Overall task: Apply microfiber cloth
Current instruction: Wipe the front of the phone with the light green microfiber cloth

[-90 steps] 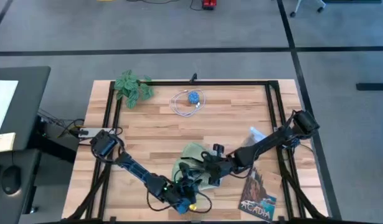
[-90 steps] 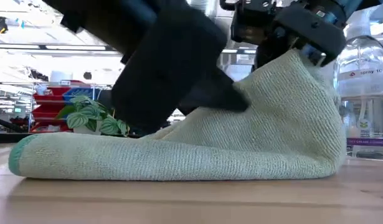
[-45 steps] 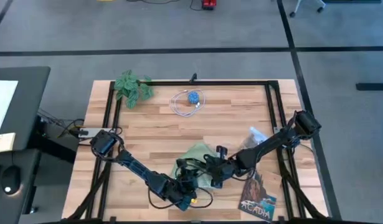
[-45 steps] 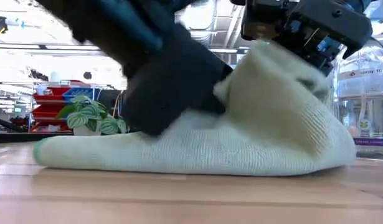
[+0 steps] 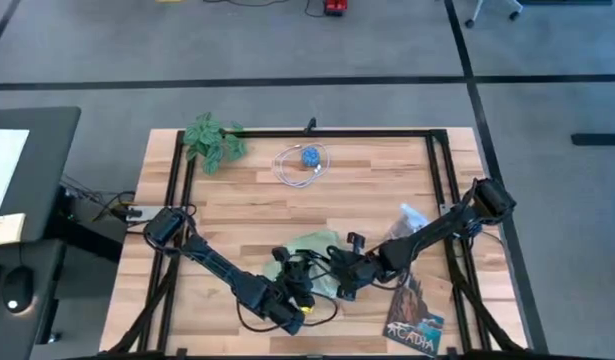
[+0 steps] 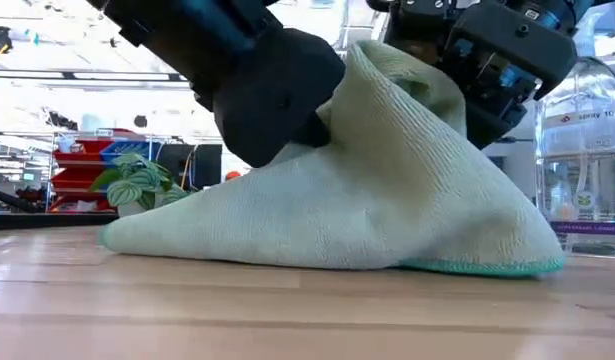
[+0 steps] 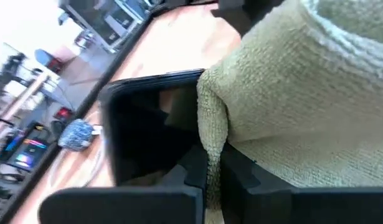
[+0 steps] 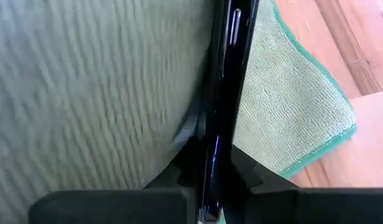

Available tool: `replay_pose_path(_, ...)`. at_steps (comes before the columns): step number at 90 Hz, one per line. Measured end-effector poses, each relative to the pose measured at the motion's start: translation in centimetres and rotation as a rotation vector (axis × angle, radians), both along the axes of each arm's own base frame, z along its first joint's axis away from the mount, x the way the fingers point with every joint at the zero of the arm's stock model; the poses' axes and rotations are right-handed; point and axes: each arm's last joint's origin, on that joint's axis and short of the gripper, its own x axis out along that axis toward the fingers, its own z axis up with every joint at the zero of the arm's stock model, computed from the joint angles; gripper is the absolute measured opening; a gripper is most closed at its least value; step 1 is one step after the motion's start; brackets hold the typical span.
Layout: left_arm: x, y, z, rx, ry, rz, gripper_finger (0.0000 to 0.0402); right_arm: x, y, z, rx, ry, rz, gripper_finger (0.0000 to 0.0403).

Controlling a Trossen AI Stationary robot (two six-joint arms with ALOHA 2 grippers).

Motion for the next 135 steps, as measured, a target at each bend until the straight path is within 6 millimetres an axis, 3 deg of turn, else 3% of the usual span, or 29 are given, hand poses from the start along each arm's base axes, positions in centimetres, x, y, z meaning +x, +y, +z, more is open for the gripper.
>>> replay_pose_path(21, -0.7, 0.3, 0.0, 0.037, -0.079, 0.074, 0.0000, 0.0, 0.0, 0.0, 0.007, -0.002, -0.008, 0.0017)
replay_pose_path(39, 0.1, 0.0, 0.3, -0.030, -0.172, 0.078, 0.0000, 0.1, -0.4, 0.2, 0.005, -0.010, -0.021, 0.0017)
replay_pose_path(68, -0.2, 0.3, 0.7, 0.095, -0.191, 0.117, 0.0000, -1.0, -0.1, 3.7, 0.114, -0.103, -0.021, 0.0017)
replay_pose_path(102, 0.1, 0.1, 1.6, 0.047, -0.236, 0.112, 0.0000, -1.4, -0.2, 4.4, 0.116, -0.105, -0.037, 0.0017)
replay_pose_path(120, 0.4, 0.2, 1.5, 0.042, -0.236, 0.111, 0.0000, -1.5, -1.1, 5.9, 0.098, -0.155, -0.027, 0.0017)
replay_pose_path(135, -0.2, 0.7, 1.3, 0.115, -0.183, 0.122, 0.0000, -2.6, -0.6, 7.1, 0.088, -0.185, -0.023, 0.0017)
